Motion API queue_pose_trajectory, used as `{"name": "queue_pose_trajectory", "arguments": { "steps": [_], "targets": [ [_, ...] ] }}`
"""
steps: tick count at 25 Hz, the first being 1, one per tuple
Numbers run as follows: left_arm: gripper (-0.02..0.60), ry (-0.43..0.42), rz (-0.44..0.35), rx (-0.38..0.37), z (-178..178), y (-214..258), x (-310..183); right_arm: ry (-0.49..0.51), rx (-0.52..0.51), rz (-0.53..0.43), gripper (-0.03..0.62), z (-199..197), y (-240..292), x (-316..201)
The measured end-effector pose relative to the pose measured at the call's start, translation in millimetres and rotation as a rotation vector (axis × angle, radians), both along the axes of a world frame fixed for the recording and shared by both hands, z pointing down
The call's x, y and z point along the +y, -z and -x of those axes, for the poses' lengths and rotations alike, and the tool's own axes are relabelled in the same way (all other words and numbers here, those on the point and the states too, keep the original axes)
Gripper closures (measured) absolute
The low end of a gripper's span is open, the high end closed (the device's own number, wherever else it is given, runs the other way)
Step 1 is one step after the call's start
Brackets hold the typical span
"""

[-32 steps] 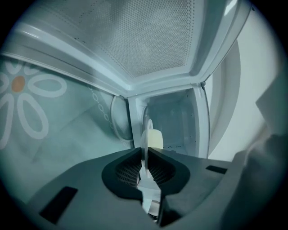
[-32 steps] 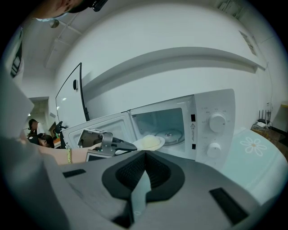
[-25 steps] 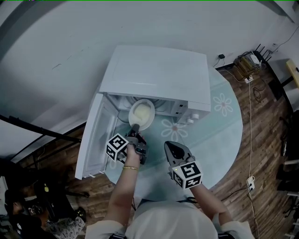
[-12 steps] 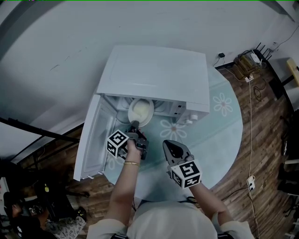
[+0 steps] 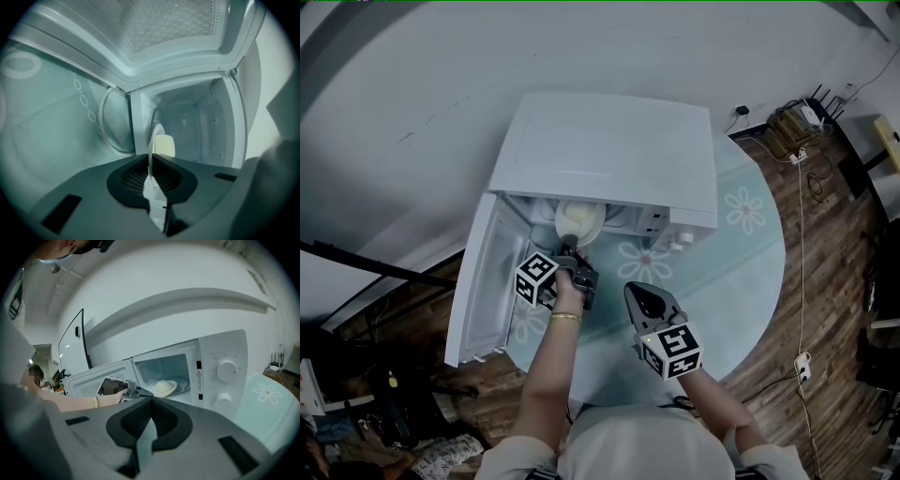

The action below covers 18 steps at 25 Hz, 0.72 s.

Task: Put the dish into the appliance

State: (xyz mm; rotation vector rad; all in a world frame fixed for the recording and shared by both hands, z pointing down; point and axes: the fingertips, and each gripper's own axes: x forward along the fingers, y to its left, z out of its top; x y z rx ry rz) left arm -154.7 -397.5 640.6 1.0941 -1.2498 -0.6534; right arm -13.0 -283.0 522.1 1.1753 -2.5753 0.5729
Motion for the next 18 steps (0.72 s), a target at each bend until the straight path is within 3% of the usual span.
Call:
{"name": "queue_pose_trajectory", "arguments": {
  "steps": [18],
  "targets": [
    [0.545,-0.005,0.007,-0.037,-2.1,-2.5,-34.8,0.004,-0.007,0.004,0.588,2.2,-0.5,-1.4]
  ]
}}
